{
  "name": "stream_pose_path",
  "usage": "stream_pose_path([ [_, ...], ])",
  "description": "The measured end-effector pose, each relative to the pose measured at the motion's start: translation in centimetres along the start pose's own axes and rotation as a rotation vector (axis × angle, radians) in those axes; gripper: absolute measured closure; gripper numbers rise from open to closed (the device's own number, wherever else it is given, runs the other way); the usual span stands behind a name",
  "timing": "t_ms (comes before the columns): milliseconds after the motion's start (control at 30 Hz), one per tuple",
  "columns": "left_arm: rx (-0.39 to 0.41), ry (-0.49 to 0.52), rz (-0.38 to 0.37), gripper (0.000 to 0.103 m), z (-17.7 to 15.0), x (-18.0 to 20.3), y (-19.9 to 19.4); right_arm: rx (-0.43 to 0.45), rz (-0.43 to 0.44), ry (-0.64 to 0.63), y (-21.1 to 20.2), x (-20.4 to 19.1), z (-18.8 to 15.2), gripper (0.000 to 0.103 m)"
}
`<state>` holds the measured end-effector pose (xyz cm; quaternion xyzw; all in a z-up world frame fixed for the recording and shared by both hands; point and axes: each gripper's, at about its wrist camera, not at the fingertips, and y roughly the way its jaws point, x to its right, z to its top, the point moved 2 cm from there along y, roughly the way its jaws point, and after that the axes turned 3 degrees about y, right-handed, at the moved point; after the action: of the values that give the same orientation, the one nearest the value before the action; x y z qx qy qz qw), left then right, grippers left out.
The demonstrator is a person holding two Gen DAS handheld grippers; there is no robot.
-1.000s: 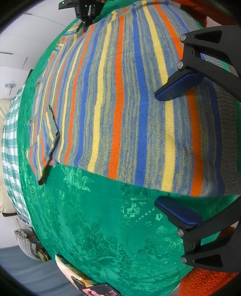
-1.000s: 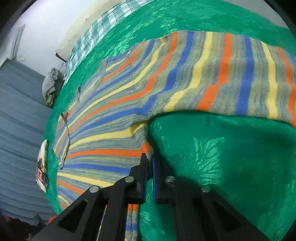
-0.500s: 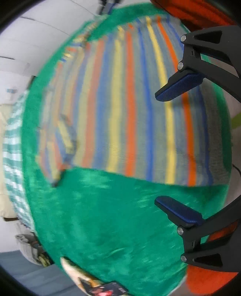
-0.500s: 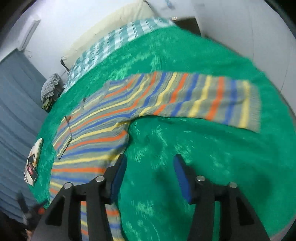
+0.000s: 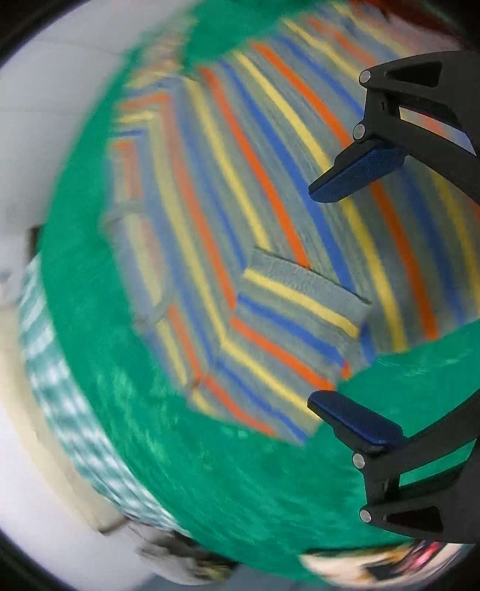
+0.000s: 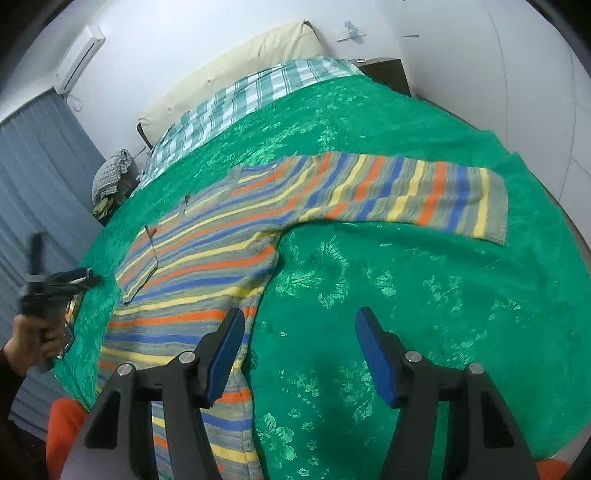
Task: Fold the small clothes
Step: 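Grasp the sleeve cuff with the left tool and fold it across the body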
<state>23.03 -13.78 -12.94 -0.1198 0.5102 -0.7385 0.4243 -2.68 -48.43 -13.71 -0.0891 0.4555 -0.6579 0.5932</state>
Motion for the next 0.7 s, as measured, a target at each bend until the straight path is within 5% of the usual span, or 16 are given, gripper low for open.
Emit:
stream_pose_path([
  [100, -0.094, -0.018, 0.020, 0.006, -0.4, -0.1, 4.7, -0.011, 0.000, 0.006, 0.1, 0.1, -0.1, 0.041],
  [267, -0.092, -0.241, -0.105, 0.018, -1.4, -2.8, 6.4, -0.022, -0.001, 0.015, 0.8, 0.2, -0.1, 0.041],
  [333, -0.071, -0.261, -0.123, 0.048, -1.5, -3.2, 6.2, -0.030, -0.003, 0.021, 1.1, 0.3, -0.2, 0.041],
  [367, -0.063, -0.269, -0.139, 0.085, -1.4, -3.5, 5.9, -0.036, -0.003, 0.026, 1.4, 0.4, -0.2, 0.041],
  [400, -0.062, -0.292, -0.155, 0.097, -1.3, -4.0, 5.5, -0.040, -0.004, 0.029, 1.6, 0.4, -0.2, 0.041],
  [467, -0.027, -0.363, -0.220, 0.098, -1.1, -6.1, 4.1, -0.045, -0.008, 0.026, 1.8, 0.4, -0.3, 0.041],
  [600, 0.080, -0.591, -0.220, 0.098, -2.4, -14.0, 0.6, -0.032, -0.019, 0.007, 1.5, 0.2, -0.4, 0.041],
  [700, 0.090, -0.826, -0.107, 0.099, -6.8, -21.1, -0.5, -0.027, -0.020, 0.012, 1.5, 0.2, -0.4, 0.041],
])
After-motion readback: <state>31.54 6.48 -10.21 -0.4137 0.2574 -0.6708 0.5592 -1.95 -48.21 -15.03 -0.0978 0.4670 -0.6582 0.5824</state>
